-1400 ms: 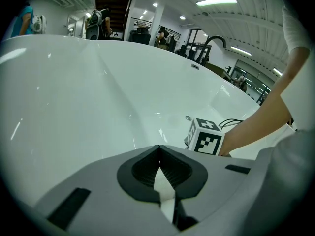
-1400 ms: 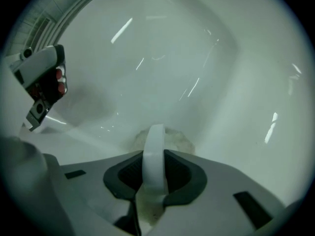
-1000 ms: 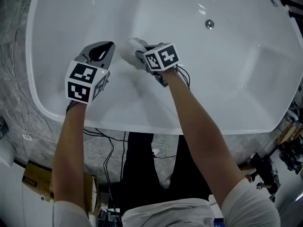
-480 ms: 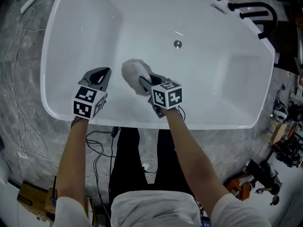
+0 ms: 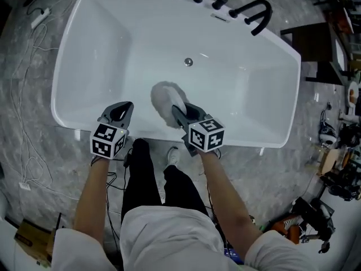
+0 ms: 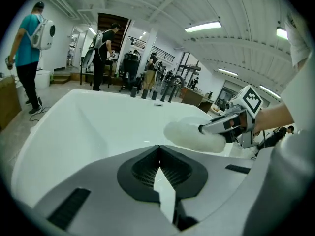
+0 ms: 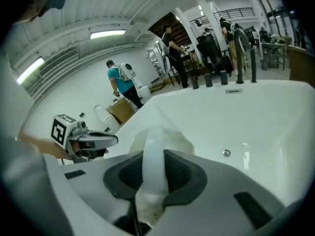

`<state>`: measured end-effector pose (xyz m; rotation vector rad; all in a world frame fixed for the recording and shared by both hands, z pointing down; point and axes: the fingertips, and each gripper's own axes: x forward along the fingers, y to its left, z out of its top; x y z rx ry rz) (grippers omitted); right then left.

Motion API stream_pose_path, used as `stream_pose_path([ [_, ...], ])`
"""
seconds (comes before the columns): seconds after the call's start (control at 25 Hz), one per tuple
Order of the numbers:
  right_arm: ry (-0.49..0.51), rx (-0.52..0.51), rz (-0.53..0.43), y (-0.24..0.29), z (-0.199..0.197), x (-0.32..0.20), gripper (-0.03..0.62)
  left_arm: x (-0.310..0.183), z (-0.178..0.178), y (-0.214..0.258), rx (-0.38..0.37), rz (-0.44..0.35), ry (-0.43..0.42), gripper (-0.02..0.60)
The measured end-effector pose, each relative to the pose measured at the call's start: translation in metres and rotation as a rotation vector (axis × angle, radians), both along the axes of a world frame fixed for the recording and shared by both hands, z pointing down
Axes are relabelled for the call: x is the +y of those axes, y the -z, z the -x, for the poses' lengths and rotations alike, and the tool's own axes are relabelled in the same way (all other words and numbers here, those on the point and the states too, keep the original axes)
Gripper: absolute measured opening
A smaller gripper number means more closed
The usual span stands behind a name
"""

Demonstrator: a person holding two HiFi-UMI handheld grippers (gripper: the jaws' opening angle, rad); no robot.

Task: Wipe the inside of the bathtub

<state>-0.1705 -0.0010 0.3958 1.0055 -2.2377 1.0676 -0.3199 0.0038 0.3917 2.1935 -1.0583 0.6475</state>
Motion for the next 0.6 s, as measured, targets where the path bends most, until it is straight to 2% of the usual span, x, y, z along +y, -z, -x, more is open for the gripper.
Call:
stream_pose_path([
  [0.24,-0.03,-0.029,-0.124,0.087,-0.074,0.032,0.098,0.038,-0.064,0.072,0.022,-0.051,0.01,0.011],
  [0.4,-0.083,-0.048,-0.19,0.136,-0.129,0.062,0.098,0.069,-0.117,0.12,0.048,-0.075,-0.019,0.011],
  [0.6,-0.117,-0.074,-0.283,0.186,-0.178,0.1,0.098,0.098,-0.167,0.182,0.053,-0.169,-0.042,0.011],
])
